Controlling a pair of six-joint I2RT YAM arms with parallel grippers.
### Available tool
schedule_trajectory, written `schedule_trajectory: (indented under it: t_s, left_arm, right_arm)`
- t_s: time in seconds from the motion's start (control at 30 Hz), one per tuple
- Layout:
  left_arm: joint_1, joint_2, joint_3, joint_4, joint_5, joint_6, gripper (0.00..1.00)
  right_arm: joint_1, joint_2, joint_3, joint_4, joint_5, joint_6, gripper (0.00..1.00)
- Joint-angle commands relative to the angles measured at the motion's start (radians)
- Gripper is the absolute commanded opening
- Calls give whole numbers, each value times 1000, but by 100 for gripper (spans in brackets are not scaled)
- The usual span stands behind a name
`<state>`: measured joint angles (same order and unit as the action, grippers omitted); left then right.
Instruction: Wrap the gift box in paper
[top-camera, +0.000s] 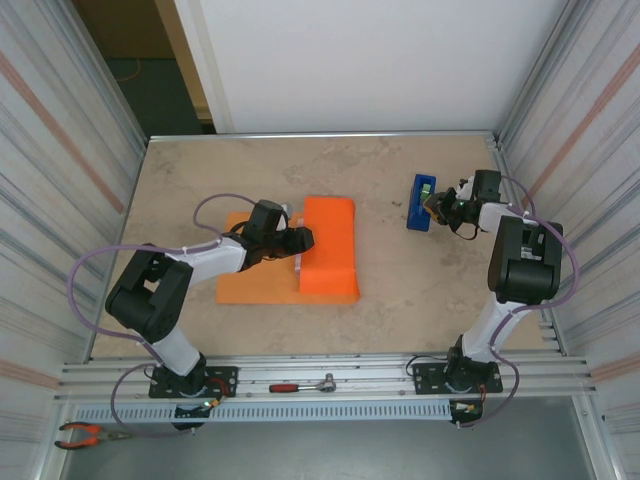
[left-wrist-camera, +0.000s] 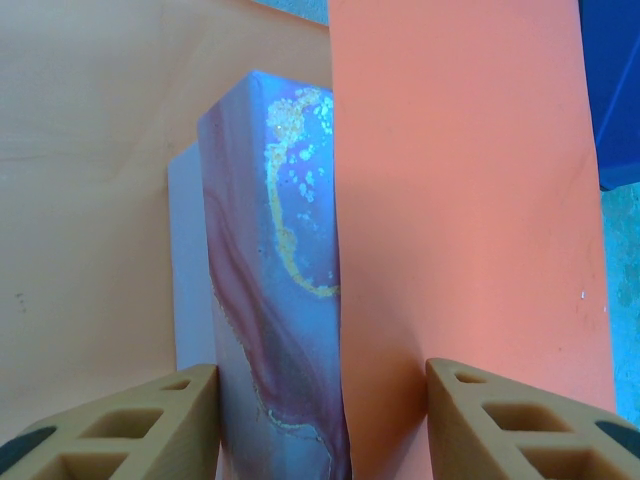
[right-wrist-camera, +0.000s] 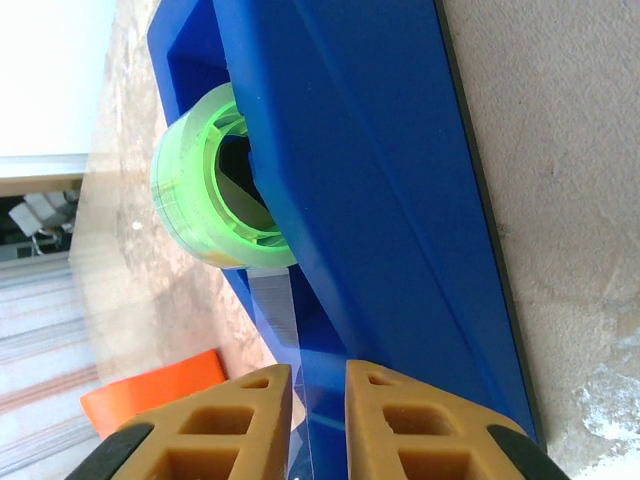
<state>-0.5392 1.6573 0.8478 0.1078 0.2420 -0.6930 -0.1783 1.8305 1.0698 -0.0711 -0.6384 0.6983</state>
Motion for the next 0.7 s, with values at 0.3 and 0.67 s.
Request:
schedule_trajectory:
  t_s: [0.3, 0.67]
  left_arm:
    - [-7, 26, -34, -129, -50, 19, 52]
    - [-8, 21, -43, -126, -50, 20, 52]
  right_arm:
    - [23, -77, 9, 21, -78, 35, 0]
    - [30, -189, -74, 64, -82, 109, 0]
